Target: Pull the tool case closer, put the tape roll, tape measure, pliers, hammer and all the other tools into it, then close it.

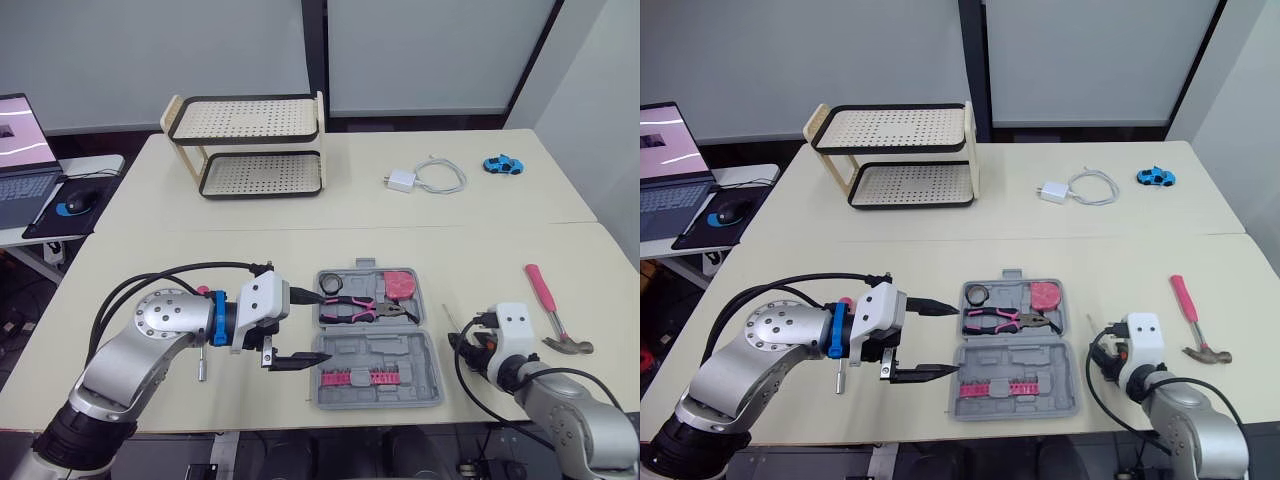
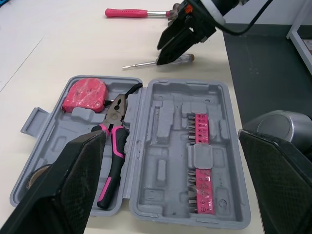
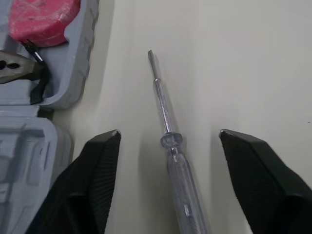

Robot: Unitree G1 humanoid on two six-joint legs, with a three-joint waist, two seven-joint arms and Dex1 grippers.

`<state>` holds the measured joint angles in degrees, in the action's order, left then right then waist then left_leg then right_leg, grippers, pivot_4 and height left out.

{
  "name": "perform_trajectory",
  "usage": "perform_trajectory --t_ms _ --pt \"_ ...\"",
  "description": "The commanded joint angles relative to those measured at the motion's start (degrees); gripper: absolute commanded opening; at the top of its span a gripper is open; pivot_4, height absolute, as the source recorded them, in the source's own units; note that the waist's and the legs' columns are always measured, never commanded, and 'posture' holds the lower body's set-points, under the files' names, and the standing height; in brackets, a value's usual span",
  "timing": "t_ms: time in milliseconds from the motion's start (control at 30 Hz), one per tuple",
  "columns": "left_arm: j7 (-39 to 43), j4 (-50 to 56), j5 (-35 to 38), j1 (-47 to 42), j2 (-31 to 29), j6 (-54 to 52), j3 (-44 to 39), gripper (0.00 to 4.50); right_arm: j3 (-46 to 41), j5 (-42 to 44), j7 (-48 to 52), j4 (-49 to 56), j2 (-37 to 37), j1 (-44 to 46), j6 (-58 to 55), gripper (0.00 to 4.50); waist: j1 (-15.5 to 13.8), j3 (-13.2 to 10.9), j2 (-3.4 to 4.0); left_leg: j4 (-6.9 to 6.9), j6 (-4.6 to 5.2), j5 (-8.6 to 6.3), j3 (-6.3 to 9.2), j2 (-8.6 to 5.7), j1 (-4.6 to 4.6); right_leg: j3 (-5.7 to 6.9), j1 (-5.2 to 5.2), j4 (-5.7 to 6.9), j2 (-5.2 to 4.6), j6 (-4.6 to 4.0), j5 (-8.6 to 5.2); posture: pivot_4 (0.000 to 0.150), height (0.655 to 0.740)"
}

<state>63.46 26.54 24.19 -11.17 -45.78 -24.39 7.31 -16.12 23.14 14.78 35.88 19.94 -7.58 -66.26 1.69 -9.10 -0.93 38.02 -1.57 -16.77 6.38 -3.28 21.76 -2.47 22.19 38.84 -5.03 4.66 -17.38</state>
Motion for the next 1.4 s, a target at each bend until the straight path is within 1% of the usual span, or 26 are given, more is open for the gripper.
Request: perform_trajectory --t_ms 33,133,200,267,333,400,433,567,733,900,967,1100,1267,1400 --pt "-0.1 1.1 -0.1 0.7 -0.1 1.4 -0.6 4.5 -3.7 4.9 5.8 7.2 7.2 -0.7 -4.1 4.26 0.0 0.0 0.0 0.0 0.0 0.0 0.0 0.01 0.0 0.01 -0.01 0.0 0.0 0.0 0.0 0.15 0.74" --pt "-0.2 1.0 -0.4 1.3 0.0 2.0 -0.5 4.5 -1.6 5.7 13.5 9.0 19.8 -1.0 -1.9 4.26 0.0 0.0 0.0 0.0 0.01 -0.01 0.0 0.01 0.0 0.03 -0.04 -0.03 0.01 0.01 0.0 0.15 0.74" --pt "-0.3 0.9 -0.5 1.4 0.1 2.3 -0.4 4.5 2.3 3.3 19.4 8.6 29.2 -1.1 4.4 4.26 0.0 0.0 0.05 0.02 0.02 -0.01 -0.05 -0.01 0.0 0.01 -0.05 -0.04 0.0 0.01 -0.01 0.15 0.74" --pt "-0.3 0.9 -0.6 1.6 0.1 2.6 -0.2 4.5 7.2 -1.1 25.2 6.5 37.8 -0.3 13.4 4.26 0.1 0.0 0.04 0.03 0.02 0.0 -0.03 0.02 -0.02 0.09 -0.12 -0.1 0.05 0.02 -0.01 0.15 0.74" --pt "-0.3 0.9 -0.8 1.7 0.1 2.9 -0.1 4.5 12.3 -6.1 31.5 2.9 44.6 1.6 24.3 4.26 0.1 -0.1 0.01 0.01 0.02 0.0 -0.04 0.04 -0.02 0.11 -0.13 -0.13 0.06 0.02 -0.01 0.15 0.74" --pt "-0.3 1.0 -0.9 1.7 0.1 3.0 0.0 4.5 18.1 -11.6 37.9 -1.7 49.5 5.2 35.4 4.26 0.1 -0.1 -0.02 0.01 0.02 0.0 -0.06 0.08 -0.01 0.1 -0.15 -0.18 0.04 0.02 -0.01 0.15 0.74" --pt "-0.4 1.1 -1.0 1.8 0.1 3.1 0.1 4.5 21.1 -14.4 40.6 -4.3 50.7 7.8 40.6 4.26 0.1 -0.1 -0.02 0.03 0.02 0.0 -0.07 0.08 -0.01 0.1 -0.15 -0.2 0.04 0.02 -0.01 0.15 0.74" --pt "-0.9 1.9 -0.9 1.6 0.1 2.5 0.2 4.5 30.0 -22.8 48.2 -13.9 50.6 17.3 55.0 4.26 0.1 -0.1 -0.05 0.04 0.0 0.01 -0.11 0.09 -0.01 0.09 -0.14 -0.25 0.02 0.02 -0.01 0.15 0.74" --pt "-2.4 3.1 -0.7 1.8 0.3 1.4 0.2 4.5 33.1 -25.7 51.8 -20.7 47.1 21.9 60.4 4.26 -0.1 -0.1 -0.11 0.04 -0.02 0.02 -0.08 0.07 0.04 0.1 -0.12 -0.25 -0.02 0.02 -0.01 0.15 0.74" --pt "-3.3 4.3 -0.1 1.6 0.2 0.0 0.2 4.5 36.1 -32.9 54.9 -26.3 47.2 25.8 73.7 4.26 0.0 -0.2 -0.1 0.05 -0.03 0.02 -0.08 0.06 0.04 0.09 -0.1 -0.24 -0.03 0.02 -0.01 0.15 0.74" --pt "-3.5 4.5 0.1 0.9 0.2 -0.9 0.3 4.5 38.1 -37.0 55.8 -29.8 46.8 29.6 81.0 4.26 0.0 -0.2 -0.08 0.04 -0.03 0.02 -0.1 0.07 0.02 0.08 -0.09 -0.21 -0.02 0.02 -0.01 0.15 0.74" --pt "-3.8 5.1 0.5 -0.4 0.4 -2.5 0.6 4.5 42.8 -42.2 59.3 -36.1 44.5 36.7 92.3 4.26 0.1 -0.2 -0.08 0.05 -0.04 0.03 -0.1 0.08 0.0 0.08 -0.08 -0.19 -0.01 0.02 -0.01 0.15 0.74" --pt "-4.5 6.0 0.9 -1.5 0.8 -4.2 1.0 4.5 48.2 -45.7 65.1 -41.5 41.3 42.5 101.4 4.26 0.1 -0.2 -0.08 0.04 -0.23 0.13 -0.12 0.08 0.03 0.07 -0.05 -0.2 0.0 0.01 -0.01 0.15 0.74" --pt "-5.3 7.2 1.1 -0.9 1.0 -5.1 1.2 4.5 52.1 -48.3 68.6 -46.4 38.4 46.8 106.4 4.26 0.1 -0.2 -0.08 0.05 -0.25 0.15 -0.12 0.07 0.04 0.06 -0.04 -0.21 -0.01 0.01 -0.01 0.15 0.74"
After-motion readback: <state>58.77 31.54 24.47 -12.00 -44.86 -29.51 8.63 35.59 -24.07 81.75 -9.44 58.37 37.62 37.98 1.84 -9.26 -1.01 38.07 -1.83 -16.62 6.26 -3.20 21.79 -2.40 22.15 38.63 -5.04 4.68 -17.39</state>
